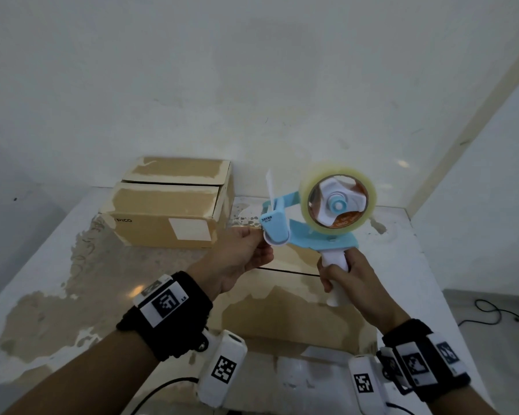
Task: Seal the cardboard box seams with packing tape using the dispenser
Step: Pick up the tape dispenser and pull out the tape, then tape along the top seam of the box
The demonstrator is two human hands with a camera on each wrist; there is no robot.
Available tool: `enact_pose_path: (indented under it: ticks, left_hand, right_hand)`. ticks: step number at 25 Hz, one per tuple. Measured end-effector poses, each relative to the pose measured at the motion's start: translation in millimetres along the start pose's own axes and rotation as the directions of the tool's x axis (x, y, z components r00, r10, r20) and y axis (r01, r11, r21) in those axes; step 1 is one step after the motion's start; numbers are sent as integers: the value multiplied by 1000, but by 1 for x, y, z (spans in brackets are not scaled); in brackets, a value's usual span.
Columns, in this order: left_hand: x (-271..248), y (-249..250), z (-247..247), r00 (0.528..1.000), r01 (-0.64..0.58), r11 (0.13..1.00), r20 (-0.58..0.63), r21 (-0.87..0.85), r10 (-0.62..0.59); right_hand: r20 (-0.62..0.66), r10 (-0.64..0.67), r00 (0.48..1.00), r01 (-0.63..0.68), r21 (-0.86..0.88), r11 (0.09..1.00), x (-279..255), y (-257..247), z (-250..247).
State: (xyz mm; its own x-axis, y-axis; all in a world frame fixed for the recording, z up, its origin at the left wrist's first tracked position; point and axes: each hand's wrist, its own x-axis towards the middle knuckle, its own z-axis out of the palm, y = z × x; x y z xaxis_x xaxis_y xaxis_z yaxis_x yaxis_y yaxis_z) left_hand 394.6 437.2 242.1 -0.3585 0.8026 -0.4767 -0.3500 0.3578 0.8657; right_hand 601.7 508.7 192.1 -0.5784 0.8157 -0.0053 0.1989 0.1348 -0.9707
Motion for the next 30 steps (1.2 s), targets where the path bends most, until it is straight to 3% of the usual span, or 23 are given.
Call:
enact_pose_path:
  ticks: [12,20,24,30]
  left_hand:
    - [12,-14,-45,970,-129,978,-183,165,159]
    - [22,-26,-62,960,-194,970,-176,147,218]
    - [32,-49,-73,961,-158,978,-206,137,184]
    - [49,-80,-93,968,-44,971,-228,237,100]
  right_hand:
    - [11,-20,1000,21,-62,998,4,13,-6]
    - [120,-32,992,53,-167,985,23,11,-11]
    - [223,32,974,30,-265,964,34,16,-9]
    - [307,58,950,102,-481,871,50,32,9]
